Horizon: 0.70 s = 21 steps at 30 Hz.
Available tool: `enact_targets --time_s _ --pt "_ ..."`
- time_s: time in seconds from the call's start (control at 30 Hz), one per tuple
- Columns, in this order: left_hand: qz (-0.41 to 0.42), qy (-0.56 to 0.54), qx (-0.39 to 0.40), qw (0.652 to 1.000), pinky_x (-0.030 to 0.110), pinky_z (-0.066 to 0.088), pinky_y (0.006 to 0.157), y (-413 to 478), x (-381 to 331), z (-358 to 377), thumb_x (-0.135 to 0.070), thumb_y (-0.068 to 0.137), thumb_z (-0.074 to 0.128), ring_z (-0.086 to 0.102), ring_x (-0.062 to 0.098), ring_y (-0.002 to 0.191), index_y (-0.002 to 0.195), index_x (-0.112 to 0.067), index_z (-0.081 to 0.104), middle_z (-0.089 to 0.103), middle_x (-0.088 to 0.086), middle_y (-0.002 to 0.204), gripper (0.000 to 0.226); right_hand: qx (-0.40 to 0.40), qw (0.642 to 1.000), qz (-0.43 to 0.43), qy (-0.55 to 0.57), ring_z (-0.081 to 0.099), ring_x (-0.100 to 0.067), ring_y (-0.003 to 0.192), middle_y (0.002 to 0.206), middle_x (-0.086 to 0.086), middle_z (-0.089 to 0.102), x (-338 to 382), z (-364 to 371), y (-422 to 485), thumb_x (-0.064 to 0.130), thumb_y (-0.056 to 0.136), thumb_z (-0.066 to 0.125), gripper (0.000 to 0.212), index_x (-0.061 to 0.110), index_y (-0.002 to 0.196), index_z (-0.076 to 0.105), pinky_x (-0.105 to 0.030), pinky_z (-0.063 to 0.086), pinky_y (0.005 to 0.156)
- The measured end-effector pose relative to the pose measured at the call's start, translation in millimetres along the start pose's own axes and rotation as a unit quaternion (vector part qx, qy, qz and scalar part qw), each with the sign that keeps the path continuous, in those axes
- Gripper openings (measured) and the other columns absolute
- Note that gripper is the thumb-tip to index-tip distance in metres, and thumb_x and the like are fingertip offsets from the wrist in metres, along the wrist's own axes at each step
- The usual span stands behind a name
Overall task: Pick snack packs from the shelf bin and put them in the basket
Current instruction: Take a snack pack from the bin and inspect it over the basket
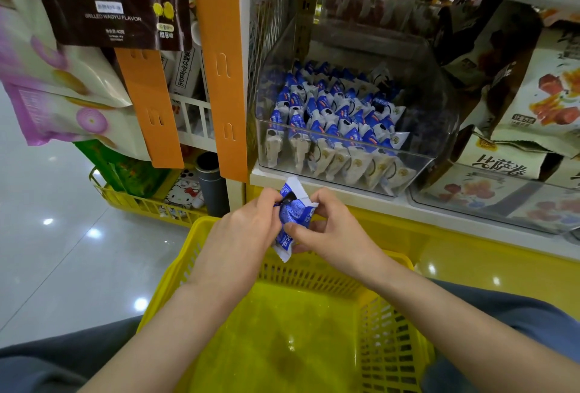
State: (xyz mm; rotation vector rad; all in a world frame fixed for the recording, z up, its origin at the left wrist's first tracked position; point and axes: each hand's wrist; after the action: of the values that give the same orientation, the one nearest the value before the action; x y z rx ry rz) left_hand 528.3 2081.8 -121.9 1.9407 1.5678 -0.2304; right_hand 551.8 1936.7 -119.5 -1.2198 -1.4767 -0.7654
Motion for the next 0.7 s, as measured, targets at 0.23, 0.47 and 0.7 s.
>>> enact_targets --time_s 0.23,0.47,0.7 --pt "-0.094 -0.206 -0.016 0.974 0.017 0.039 0.049 5.7 -0.3 0.0 -0.015 0.095 0.046 0.054 0.007 0.056 0.088 -0.032 0.054 0.064 -0.005 0.066 0.021 -0.006 0.998 -0.063 -0.001 0.063 -0.015 0.073 0.103 0.011 0.057 5.4 2.6 -1.7 0.021 0.08 0.069 0.03 0.028 0.095 0.043 -0.031 0.055 0.056" --pt "-0.232 -0.496 0.068 0.834 0.022 0.056 0.064 12.1 -6.7 -6.6 -0.02 0.096 0.042 0.069 0.009 0.076 0.094 -0.023 0.064 0.073 -0.002 0.078 0.022 0.022 0.994 -0.003 0.106 0.06 -0.004 0.062 0.113 0.003 0.056 21.0 -6.3 0.3 0.02 0.086 0.058 0.049 0.022 0.129 0.034 -0.02 0.052 0.053" --pt "-0.162 -0.465 0.181 0.851 0.015 0.05 0.08 4.3 -13.5 -4.8 -0.025 0.079 0.068 0.065 0.004 0.095 0.111 -0.021 0.056 0.072 -0.005 0.1 0.035 -0.049 0.997 -0.008 0.059 0.051 -0.002 0.044 0.082 -0.001 0.063 19.7 -10.0 3.3 0.022 0.084 0.063 0.016 0.014 0.095 0.056 -0.015 0.039 0.037"
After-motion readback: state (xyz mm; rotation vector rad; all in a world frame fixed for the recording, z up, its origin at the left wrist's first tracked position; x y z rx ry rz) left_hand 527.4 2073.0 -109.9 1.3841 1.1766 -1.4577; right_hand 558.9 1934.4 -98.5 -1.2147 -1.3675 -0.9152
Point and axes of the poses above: each hand's wrist, its own y-axis towards the middle knuckle, its own z-axis out of the palm, x = y × z
